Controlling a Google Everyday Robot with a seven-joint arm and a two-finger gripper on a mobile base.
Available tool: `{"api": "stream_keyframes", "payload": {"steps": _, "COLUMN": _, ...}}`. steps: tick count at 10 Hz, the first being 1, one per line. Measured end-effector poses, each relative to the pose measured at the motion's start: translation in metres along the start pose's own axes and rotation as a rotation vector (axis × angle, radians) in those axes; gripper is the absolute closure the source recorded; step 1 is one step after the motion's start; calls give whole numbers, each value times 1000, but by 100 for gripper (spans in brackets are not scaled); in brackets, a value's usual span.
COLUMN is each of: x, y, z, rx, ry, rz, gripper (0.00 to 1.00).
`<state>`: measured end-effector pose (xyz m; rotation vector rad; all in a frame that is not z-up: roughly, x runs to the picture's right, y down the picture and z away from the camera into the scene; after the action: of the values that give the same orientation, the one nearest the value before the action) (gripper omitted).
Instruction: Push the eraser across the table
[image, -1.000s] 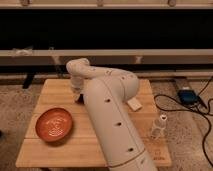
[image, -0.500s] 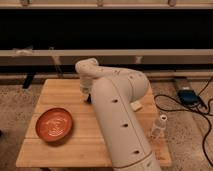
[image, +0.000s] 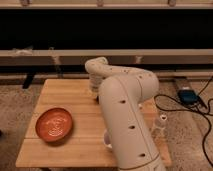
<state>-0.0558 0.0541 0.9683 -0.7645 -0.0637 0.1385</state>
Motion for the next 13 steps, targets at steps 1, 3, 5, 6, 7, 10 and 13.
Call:
{"api": "stream_keyframes", "payload": {"steps": 1, "x": 13, "y": -1, "z": -1, "rx": 5, "ry": 7, "rz": 21, "gripper": 100}}
{"api": "stream_keyframes", "payload": {"steps": 3, "x": 38, "y": -1, "z": -4, "rx": 11, "ry": 22, "rz": 64, "gripper": 100}}
{"api": "stream_keyframes", "payload": {"steps": 5, "x": 57, "y": -3, "z": -6, "rx": 20, "ry": 35, "rz": 104, "gripper": 100}}
{"api": "stream_keyframes", "payload": {"steps": 6, "x": 69, "y": -3, "z": -8, "rx": 25, "ry": 42, "rz": 125, "gripper": 100}}
{"api": "stream_keyframes", "payload": {"steps": 7, "x": 80, "y": -3, "z": -10, "rx": 30, "ry": 50, "rz": 140, "gripper": 100}}
{"api": "stream_keyframes", "payload": {"steps": 10, "x": 112, "y": 2, "z": -17, "rx": 35, "ry": 69, "rz": 183, "gripper": 100}}
{"api": "stream_keyframes", "payload": {"steps": 13, "x": 145, "y": 6, "z": -29, "rx": 44, "ry": 80, "rz": 216, "gripper": 100}}
